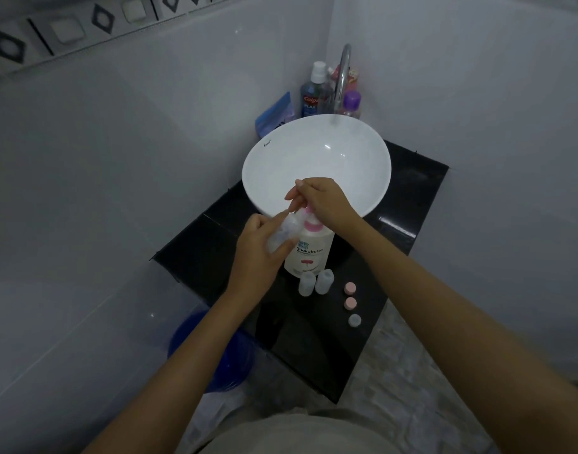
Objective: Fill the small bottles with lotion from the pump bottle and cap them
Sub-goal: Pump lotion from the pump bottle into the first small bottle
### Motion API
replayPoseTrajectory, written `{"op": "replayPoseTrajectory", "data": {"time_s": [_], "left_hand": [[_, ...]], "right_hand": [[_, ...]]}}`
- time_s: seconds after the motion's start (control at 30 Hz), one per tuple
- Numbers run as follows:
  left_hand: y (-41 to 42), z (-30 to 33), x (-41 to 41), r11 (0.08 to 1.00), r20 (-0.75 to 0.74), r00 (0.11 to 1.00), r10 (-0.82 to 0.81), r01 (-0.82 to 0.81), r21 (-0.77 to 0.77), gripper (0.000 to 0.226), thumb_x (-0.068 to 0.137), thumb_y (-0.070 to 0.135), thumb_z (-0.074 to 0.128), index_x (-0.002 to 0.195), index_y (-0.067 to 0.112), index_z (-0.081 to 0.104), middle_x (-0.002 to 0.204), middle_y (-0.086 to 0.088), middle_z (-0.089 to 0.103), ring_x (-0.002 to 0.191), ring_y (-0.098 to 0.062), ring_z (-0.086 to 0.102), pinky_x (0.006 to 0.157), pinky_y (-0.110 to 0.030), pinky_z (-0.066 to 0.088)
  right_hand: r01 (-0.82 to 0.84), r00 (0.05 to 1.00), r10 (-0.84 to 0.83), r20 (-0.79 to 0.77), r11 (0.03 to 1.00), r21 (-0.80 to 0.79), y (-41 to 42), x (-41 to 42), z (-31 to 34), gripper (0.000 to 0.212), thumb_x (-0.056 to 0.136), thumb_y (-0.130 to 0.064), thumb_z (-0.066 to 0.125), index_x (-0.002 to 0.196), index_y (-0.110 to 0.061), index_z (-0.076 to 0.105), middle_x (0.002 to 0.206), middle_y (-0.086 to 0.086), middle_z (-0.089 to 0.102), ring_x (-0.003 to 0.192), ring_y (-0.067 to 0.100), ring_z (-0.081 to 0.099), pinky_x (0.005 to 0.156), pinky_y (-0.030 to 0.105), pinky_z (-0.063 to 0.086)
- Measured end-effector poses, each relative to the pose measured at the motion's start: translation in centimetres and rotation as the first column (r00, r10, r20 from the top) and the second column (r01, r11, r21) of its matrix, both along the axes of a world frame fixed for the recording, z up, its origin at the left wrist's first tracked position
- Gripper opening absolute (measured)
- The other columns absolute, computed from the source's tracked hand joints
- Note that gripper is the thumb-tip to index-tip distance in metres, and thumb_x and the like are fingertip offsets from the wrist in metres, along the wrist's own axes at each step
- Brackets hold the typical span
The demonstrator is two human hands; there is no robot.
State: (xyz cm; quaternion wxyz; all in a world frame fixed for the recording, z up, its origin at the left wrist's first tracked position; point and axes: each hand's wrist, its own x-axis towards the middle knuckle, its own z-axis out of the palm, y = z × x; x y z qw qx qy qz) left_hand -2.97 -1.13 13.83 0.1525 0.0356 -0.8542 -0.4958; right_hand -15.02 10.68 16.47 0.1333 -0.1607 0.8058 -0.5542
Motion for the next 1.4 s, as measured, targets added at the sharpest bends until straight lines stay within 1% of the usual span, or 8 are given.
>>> {"op": "replayPoseTrajectory", "data": {"time_s": [0.2, 0.43, 0.57, 0.67, 0.9, 1.0, 1.17, 1.4], "left_hand": [[-0.4, -0.1, 0.0, 0.989, -0.069, 0.997, 0.043, -0.033, 0.143, 0.033, 0.081, 0.023, 0.071, 0.112, 0.019, 0.063, 0.104, -0.002, 0.063, 0.096, -0.004, 0.058, 0.077, -0.009, 0.047], [-0.5, -0.3, -0.4, 0.976, -0.029, 0.999, 0.043, -0.036, 0.214, 0.032, 0.082, 0.019, 0.07, 0.113, 0.017, 0.065, 0.105, -0.006, 0.062, 0.093, 0.0, 0.058, 0.076, -0.006, 0.046], [-0.7, -0.7, -0.6, 0.971, 0.008, 1.0, 0.024, -0.026, 0.239, 0.033, 0.08, 0.021, 0.07, 0.113, 0.017, 0.065, 0.106, -0.006, 0.062, 0.094, -0.001, 0.059, 0.075, -0.007, 0.046], [-0.7, -0.4, -0.4, 0.962, 0.005, 1.0, 0.015, -0.016, 0.273, 0.034, 0.08, 0.021, 0.07, 0.113, 0.016, 0.066, 0.105, -0.007, 0.062, 0.095, -0.006, 0.06, 0.077, -0.01, 0.048], [-1.1, -0.3, -0.8, 0.962, 0.024, 1.0, -0.002, -0.004, 0.273, 0.032, 0.081, 0.019, 0.07, 0.113, 0.018, 0.065, 0.107, -0.007, 0.062, 0.099, -0.009, 0.06, 0.079, -0.01, 0.048], [-1.0, -0.8, -0.7, 0.957, 0.067, 0.998, -0.009, -0.011, 0.288, 0.035, 0.08, 0.021, 0.07, 0.114, 0.015, 0.065, 0.109, -0.008, 0.063, 0.102, -0.013, 0.061, 0.079, -0.009, 0.048], [-1.1, 0.2, -0.6, 0.927, 0.056, 0.998, -0.022, -0.001, 0.375, 0.031, 0.081, 0.015, 0.069, 0.112, 0.018, 0.065, 0.108, -0.008, 0.063, 0.098, -0.005, 0.061, 0.077, -0.009, 0.048], [-1.0, -0.8, -0.5, 0.925, 0.118, 0.993, -0.031, -0.016, 0.379, 0.033, 0.082, 0.017, 0.069, 0.115, 0.015, 0.066, 0.111, -0.008, 0.063, 0.1, -0.009, 0.061, 0.077, -0.008, 0.048]], "right_hand": [[0.02, 0.998, -0.017, 0.06, 0.998, -0.061, 0.1, 0.0, -0.1, 0.042, 0.1, -0.021, 0.038, 0.091, 0.004, 0.07, 0.07, 0.007, 0.067, 0.064, 0.005, 0.061, 0.058, 0.004, 0.041], [0.064, 0.995, -0.057, 0.078, 0.994, -0.085, -0.3, 0.4, -0.7, 0.041, 0.1, -0.019, 0.035, 0.088, 0.0, 0.069, 0.071, 0.008, 0.066, 0.072, 0.016, 0.059, 0.075, 0.028, 0.046], [0.097, 0.985, -0.085, 0.149, 0.992, -0.075, -0.4, 0.7, -1.3, 0.041, 0.1, -0.022, 0.036, 0.088, -0.002, 0.069, 0.07, 0.006, 0.066, 0.075, 0.023, 0.056, 0.063, 0.026, 0.043], [0.059, 0.989, -0.047, 0.14, 0.995, -0.082, -0.2, 0.6, -0.7, 0.041, 0.1, -0.023, 0.037, 0.089, -0.001, 0.07, 0.071, 0.007, 0.067, 0.076, 0.022, 0.06, 0.075, 0.033, 0.048], [0.074, 0.993, -0.07, 0.095, 0.996, -0.041, -0.1, 0.4, -0.9, 0.043, 0.1, -0.025, 0.036, 0.092, 0.0, 0.07, 0.074, 0.009, 0.068, 0.069, 0.01, 0.062, 0.067, 0.016, 0.048], [0.088, 0.984, -0.086, 0.153, 0.996, -0.006, -0.3, 0.6, -1.7, 0.045, 0.1, -0.028, 0.036, 0.092, -0.001, 0.07, 0.075, 0.007, 0.068, 0.068, 0.01, 0.059, 0.059, 0.019, 0.044], [0.017, 0.996, -0.012, 0.087, 0.998, -0.054, 0.2, 0.0, -0.3, 0.045, 0.1, -0.026, 0.035, 0.095, 0.001, 0.07, 0.082, 0.011, 0.07, 0.074, 0.011, 0.063, 0.07, 0.013, 0.047], [0.046, 0.988, -0.047, 0.147, 0.999, 0.008, -0.2, 0.3, -2.0, 0.044, 0.101, -0.026, 0.035, 0.095, 0.001, 0.069, 0.077, 0.007, 0.068, 0.071, 0.012, 0.059, 0.054, 0.005, 0.043]]}}
